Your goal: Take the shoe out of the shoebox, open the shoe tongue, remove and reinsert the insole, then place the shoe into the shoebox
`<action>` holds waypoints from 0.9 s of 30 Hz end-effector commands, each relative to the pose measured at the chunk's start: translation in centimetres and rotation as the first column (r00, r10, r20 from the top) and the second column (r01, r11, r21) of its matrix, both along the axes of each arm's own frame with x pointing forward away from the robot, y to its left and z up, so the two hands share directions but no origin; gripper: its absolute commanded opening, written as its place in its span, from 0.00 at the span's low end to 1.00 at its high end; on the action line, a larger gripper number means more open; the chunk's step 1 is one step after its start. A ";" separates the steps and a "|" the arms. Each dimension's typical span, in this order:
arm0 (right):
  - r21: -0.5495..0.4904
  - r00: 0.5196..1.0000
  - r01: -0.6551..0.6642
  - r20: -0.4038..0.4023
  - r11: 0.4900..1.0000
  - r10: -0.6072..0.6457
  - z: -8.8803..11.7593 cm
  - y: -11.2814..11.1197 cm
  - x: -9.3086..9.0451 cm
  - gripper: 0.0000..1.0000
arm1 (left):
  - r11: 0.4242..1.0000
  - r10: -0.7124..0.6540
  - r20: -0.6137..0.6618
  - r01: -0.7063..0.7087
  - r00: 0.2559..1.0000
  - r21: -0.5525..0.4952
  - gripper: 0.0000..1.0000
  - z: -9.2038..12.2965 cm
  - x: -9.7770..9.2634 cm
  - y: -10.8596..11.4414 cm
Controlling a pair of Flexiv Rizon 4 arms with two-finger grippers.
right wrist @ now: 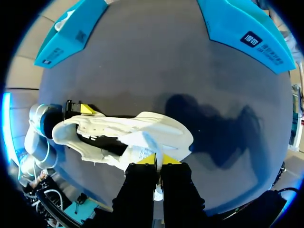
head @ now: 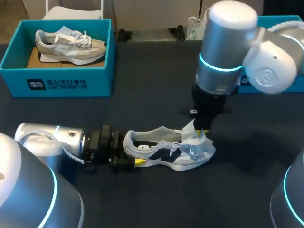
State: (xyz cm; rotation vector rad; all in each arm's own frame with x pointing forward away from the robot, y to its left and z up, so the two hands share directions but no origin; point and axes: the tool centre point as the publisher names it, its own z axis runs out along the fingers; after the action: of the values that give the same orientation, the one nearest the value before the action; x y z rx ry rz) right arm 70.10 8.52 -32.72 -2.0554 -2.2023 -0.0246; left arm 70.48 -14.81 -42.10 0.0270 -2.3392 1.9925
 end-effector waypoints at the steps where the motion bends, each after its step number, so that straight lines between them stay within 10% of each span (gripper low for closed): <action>1: 0.221 1.000 0.010 -0.011 0.975 -0.008 -0.8 -1.3 -0.5 0.00 | 1.000 0.004 0.001 -0.004 1.000 0.003 0.00 0.0 -0.1 0.0; 14: 0.355 0.997 -0.071 0.042 0.932 0.060 -3.4 -3.1 -1.7 0.00 | 1.000 0.004 0.001 -0.004 1.000 0.003 0.00 0.0 -0.1 0.0; 27: 0.357 0.993 -0.091 0.106 0.930 0.056 -3.7 -4.3 -2.4 0.27 | 1.000 0.004 0.001 -0.004 1.000 0.003 0.00 0.0 -0.1 0.0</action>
State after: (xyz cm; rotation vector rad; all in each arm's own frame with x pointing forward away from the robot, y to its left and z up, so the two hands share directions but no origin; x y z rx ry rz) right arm 68.54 5.21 -36.70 -1.8188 -2.1599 -0.4105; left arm 70.48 -14.84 -42.09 0.0278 -2.3409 1.9916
